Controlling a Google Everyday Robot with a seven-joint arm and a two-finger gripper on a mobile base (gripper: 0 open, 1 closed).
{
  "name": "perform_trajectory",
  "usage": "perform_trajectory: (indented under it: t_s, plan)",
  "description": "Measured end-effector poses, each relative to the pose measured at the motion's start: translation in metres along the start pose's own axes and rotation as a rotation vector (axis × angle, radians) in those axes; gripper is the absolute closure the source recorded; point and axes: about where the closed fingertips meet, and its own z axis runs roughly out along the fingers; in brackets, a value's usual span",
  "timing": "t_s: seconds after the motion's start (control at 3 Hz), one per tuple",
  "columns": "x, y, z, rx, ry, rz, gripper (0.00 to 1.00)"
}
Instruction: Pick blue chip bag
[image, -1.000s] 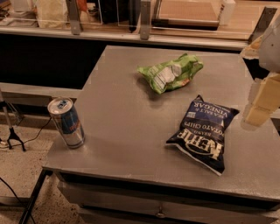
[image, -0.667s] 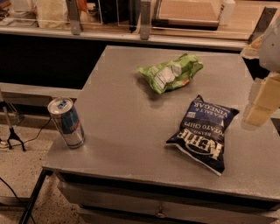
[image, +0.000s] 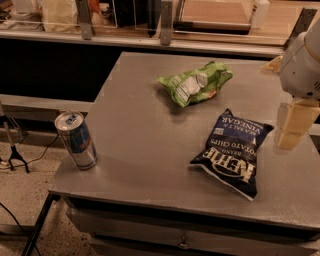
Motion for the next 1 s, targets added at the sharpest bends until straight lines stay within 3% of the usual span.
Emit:
perform_trajectory:
  t_s: [0.67, 1.0]
  plan:
    - [0.007, 0.015, 0.067, -0.120, -0.069, -0.234, 0.00]
    - [0.003, 0.029, 0.089, -0.173, -0.102, -0.301, 0.00]
